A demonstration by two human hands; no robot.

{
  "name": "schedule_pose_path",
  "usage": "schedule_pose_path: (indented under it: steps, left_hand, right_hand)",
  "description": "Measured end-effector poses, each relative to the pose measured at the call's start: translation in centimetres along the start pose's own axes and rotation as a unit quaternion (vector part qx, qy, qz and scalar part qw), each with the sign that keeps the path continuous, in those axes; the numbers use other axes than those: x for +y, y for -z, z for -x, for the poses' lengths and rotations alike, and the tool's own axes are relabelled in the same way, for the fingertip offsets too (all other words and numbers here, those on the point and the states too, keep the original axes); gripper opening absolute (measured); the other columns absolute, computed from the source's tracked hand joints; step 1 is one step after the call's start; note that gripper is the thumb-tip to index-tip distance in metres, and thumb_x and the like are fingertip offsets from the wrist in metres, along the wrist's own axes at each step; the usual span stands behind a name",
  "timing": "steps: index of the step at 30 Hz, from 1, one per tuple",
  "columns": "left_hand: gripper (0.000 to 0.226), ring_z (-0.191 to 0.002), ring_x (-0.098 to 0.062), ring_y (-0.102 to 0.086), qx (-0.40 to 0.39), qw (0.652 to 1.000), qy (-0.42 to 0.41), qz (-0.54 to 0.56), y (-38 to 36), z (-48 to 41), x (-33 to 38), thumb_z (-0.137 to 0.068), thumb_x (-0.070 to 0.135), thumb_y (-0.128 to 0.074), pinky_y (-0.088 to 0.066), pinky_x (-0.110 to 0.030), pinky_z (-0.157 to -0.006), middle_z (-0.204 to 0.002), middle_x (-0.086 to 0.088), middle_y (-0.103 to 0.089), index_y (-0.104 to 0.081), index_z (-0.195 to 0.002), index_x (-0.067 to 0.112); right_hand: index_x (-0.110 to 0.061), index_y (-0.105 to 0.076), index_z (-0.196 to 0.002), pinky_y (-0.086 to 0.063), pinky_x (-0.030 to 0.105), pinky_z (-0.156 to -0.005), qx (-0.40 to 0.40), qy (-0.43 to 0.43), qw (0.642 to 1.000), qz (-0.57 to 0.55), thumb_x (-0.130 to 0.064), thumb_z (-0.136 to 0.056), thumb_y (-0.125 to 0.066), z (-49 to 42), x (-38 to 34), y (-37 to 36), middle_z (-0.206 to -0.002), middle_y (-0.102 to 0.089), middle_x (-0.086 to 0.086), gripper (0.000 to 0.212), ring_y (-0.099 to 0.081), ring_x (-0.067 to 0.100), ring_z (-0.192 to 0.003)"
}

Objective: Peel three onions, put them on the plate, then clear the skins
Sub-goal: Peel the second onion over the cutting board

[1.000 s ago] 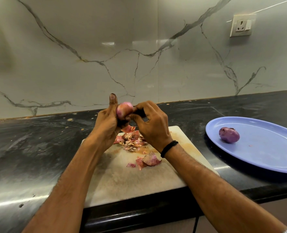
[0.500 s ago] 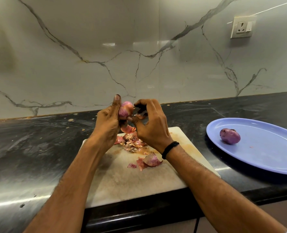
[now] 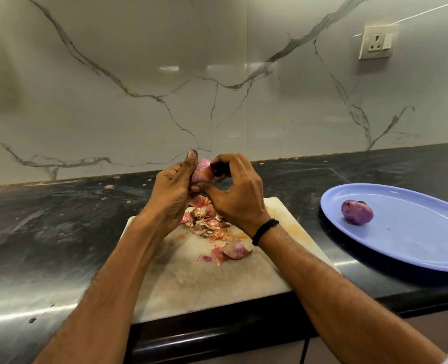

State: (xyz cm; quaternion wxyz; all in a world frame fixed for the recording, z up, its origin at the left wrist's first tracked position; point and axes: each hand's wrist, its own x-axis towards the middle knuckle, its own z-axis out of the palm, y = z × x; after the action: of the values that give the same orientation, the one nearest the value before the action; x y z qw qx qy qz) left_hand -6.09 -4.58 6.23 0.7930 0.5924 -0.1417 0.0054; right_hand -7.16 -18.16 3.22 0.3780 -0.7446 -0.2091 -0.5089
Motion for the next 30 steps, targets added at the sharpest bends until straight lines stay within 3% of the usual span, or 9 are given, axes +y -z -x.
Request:
schedule_pose_path:
  steps: [7, 10, 13, 15, 18, 21, 24, 30]
  left_hand:
    - [0.043, -0.047, -0.006, -0.044, 0.005, 1.0, 0.004, 0.004, -0.17, 0.08, 0.06, -0.095, 0.039, -0.058, -0.044, -0.016, -0.049, -0.101, -0.024, -0.058, -0.067, -0.094, -0.003]
    - [0.05, -0.061, -0.014, -0.052, 0.015, 1.0, 0.003, -0.005, -0.23, 0.06, -0.01, -0.086, 0.045, -0.063, -0.048, -0.022, -0.058, -0.097, -0.024, -0.062, -0.068, -0.095, -0.004]
    - [0.037, -0.068, -0.014, -0.062, 0.02, 1.0, -0.002, 0.001, -0.06, -0.15, -0.19, -0.09, 0.039, -0.062, -0.055, -0.025, -0.066, -0.079, -0.01, -0.069, -0.068, -0.09, 0.003]
    - [0.029, -0.067, -0.009, -0.065, 0.022, 1.0, -0.008, 0.003, 0.01, -0.27, -0.19, -0.096, 0.034, -0.059, -0.058, -0.023, -0.069, -0.075, -0.002, -0.07, -0.068, -0.089, 0.007]
    - [0.029, -0.067, -0.01, -0.065, 0.024, 1.0, -0.011, 0.002, 0.12, -0.29, -0.19, -0.097, 0.035, -0.059, -0.058, -0.024, -0.069, -0.079, -0.004, -0.071, -0.069, -0.09, 0.008]
    - [0.038, -0.078, -0.02, -0.062, 0.024, 1.0, -0.007, -0.005, 0.21, -0.28, -0.17, -0.091, 0.041, -0.062, -0.055, -0.029, -0.073, -0.094, -0.016, -0.069, -0.069, -0.099, 0.005]
    - [0.042, -0.078, -0.016, -0.062, 0.022, 1.0, -0.007, -0.004, 0.35, -0.41, -0.22, -0.091, 0.042, -0.062, -0.055, -0.028, -0.076, -0.106, -0.019, -0.067, -0.067, -0.109, 0.003]
    - [0.047, -0.07, -0.013, -0.061, 0.011, 1.0, -0.001, -0.02, 0.63, -0.59, -0.29, -0.086, 0.045, -0.065, -0.054, -0.024, -0.067, -0.103, -0.018, -0.068, -0.068, -0.109, 0.005]
  right_hand:
    - [-0.002, -0.06, -0.096, -0.043, 0.005, -0.071, 0.001, -0.003, 1.0, 0.0, -0.026, -0.066, -0.09, -0.11, -0.04, 0.0, -0.09, -0.06, 0.006, 0.048, -0.051, 0.008, -0.075]
    - [-0.001, -0.061, -0.095, -0.044, 0.005, -0.072, 0.001, -0.007, 1.0, 0.0, -0.025, -0.066, -0.09, -0.08, -0.05, -0.02, -0.089, -0.061, 0.008, 0.047, -0.052, 0.009, -0.075]
    - [-0.001, -0.061, -0.089, -0.052, 0.018, -0.07, -0.002, 0.001, 1.0, 0.014, -0.012, -0.074, -0.083, 0.23, -0.03, -0.14, -0.084, -0.064, 0.009, 0.029, -0.057, 0.015, -0.072]
    - [-0.001, -0.061, -0.086, -0.051, 0.018, -0.068, -0.003, 0.002, 1.0, 0.019, -0.007, -0.077, -0.077, 0.41, -0.13, -0.28, -0.08, -0.064, 0.008, 0.019, -0.059, 0.017, -0.071]
    - [-0.002, -0.062, -0.091, -0.048, 0.013, -0.071, -0.008, -0.016, 1.0, 0.007, -0.008, -0.079, -0.077, 0.31, -0.13, -0.38, -0.084, -0.064, 0.008, 0.021, -0.059, 0.016, -0.075]
    - [0.0, -0.06, -0.103, -0.046, 0.008, -0.079, -0.014, -0.014, 1.0, 0.006, -0.007, -0.076, -0.079, 0.12, 0.11, -0.36, -0.099, -0.059, 0.012, 0.034, -0.056, 0.014, -0.085]
    - [0.0, -0.058, -0.115, -0.05, 0.014, -0.084, -0.012, -0.013, 1.0, -0.007, -0.009, -0.075, -0.081, -0.06, 0.29, -0.3, -0.11, -0.055, 0.014, 0.047, -0.057, 0.015, -0.091]
    - [-0.001, -0.061, -0.106, -0.049, 0.011, -0.082, -0.015, -0.006, 1.0, 0.003, -0.012, -0.075, -0.083, -0.04, 0.43, -0.29, -0.102, -0.061, 0.01, 0.04, -0.057, 0.012, -0.088]
